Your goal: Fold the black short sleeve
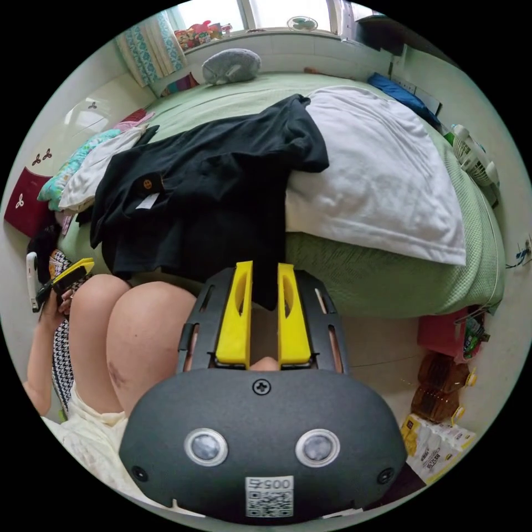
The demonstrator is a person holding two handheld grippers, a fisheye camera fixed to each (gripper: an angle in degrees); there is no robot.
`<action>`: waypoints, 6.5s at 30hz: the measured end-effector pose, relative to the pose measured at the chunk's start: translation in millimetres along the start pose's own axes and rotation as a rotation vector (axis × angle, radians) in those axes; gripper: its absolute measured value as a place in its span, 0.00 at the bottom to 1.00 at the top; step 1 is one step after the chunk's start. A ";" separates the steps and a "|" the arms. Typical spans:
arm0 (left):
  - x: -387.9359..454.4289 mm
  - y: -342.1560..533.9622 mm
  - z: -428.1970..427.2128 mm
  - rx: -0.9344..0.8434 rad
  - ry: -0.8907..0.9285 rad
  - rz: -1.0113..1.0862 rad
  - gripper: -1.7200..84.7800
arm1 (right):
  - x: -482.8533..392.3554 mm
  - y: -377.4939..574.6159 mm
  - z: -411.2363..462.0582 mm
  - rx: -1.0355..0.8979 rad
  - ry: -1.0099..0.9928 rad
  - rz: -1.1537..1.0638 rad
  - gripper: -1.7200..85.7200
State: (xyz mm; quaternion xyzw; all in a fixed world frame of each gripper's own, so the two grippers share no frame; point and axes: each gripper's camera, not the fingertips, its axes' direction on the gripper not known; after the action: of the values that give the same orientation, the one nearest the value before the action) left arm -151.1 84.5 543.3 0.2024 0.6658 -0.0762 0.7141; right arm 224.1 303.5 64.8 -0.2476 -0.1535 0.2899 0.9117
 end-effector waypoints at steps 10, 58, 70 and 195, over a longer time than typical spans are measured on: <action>-17.0 23.5 29.2 -0.001 0.086 -0.047 0.17 | -10.6 7.3 -7.1 -0.036 -0.033 0.017 0.08; 60.0 52.7 22.8 0.099 0.022 0.218 0.17 | -188.2 -68.7 -151.1 0.125 0.067 -0.403 0.14; 97.7 21.4 93.3 -0.035 -0.010 0.270 0.10 | -210.9 -126.6 -68.7 -0.100 0.126 -0.450 0.08; 538.0 -115.2 351.2 0.091 0.135 0.381 0.03 | 54.2 55.1 -92.9 0.122 0.050 -0.194 0.01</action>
State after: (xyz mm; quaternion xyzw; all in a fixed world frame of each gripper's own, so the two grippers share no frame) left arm 183.2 -70.6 4.6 0.3611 0.6576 0.0441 0.6597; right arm 281.0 341.7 -34.7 -0.1827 -0.1359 0.2030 0.9523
